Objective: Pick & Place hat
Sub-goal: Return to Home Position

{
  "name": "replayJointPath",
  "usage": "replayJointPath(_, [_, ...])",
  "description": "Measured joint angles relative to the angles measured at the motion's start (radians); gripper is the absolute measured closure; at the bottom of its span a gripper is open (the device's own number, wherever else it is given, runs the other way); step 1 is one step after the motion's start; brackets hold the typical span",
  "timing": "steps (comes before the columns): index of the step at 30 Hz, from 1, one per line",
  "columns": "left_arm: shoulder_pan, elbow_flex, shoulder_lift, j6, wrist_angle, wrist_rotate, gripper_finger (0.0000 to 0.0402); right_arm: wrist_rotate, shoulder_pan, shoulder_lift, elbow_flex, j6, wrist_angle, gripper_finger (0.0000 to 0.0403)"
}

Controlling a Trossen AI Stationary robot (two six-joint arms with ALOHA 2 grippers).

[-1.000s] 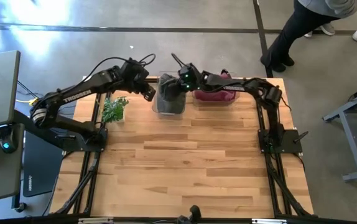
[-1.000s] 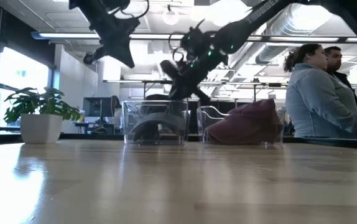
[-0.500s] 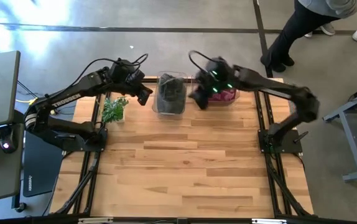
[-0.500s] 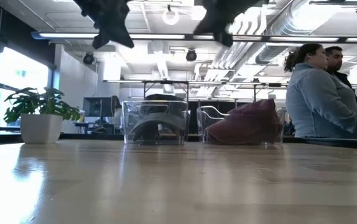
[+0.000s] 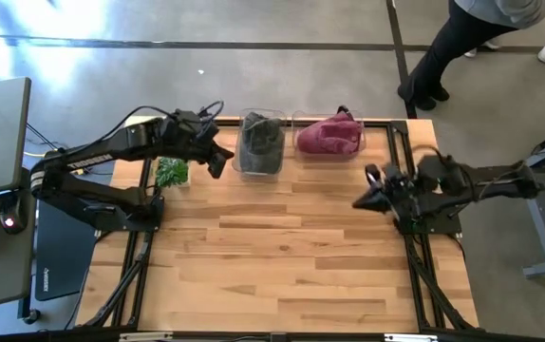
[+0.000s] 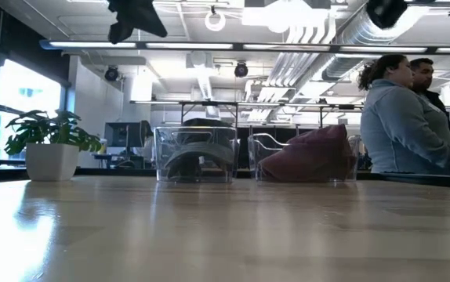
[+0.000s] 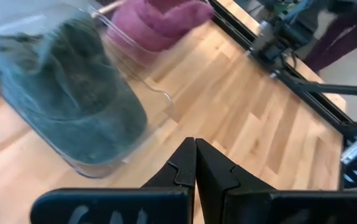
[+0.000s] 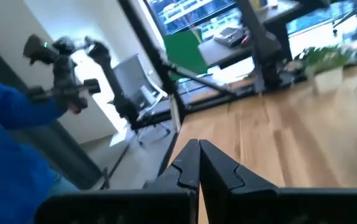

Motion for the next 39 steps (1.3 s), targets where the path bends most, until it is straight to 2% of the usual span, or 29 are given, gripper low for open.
replayJointPath(6, [-0.112,0.000,0.001,-0.094,0.000,-0.049,0.0401,0.172,0.139,-0.287,-0.264,-0.035,0.151,0.0403])
replayJointPath(11, [-0.195,0.000,0.002,-0.171,0.001,-0.104,0.0401,0.227,0.168,-0.468,-0.454,-0.088,0.244,0.0403])
replayJointPath(16, [-0.263,0.000,0.002,-0.220,0.005,-0.109,0.0401,0.219,0.132,-0.571,-0.625,-0.093,0.368,0.0403])
replayJointPath(22, [-0.302,-0.001,-0.017,-0.220,0.007,-0.095,0.0401,0.178,0.031,-0.589,-0.632,-0.209,0.326,0.0403])
replayJointPath(27, [-0.300,-0.029,-0.150,-0.193,0.017,-0.101,0.0401,0.093,-0.074,-0.590,-0.632,-0.247,0.220,0.0403])
replayJointPath(33, [-0.301,-0.195,-0.384,-0.180,0.101,-0.138,0.0401,0.111,-0.132,-0.584,-0.632,-0.193,0.178,0.0403])
replayJointPath(39, [-0.301,-0.409,-0.568,-0.056,0.261,-0.134,0.0401,0.166,-0.143,-0.583,-0.632,-0.185,0.170,0.0402])
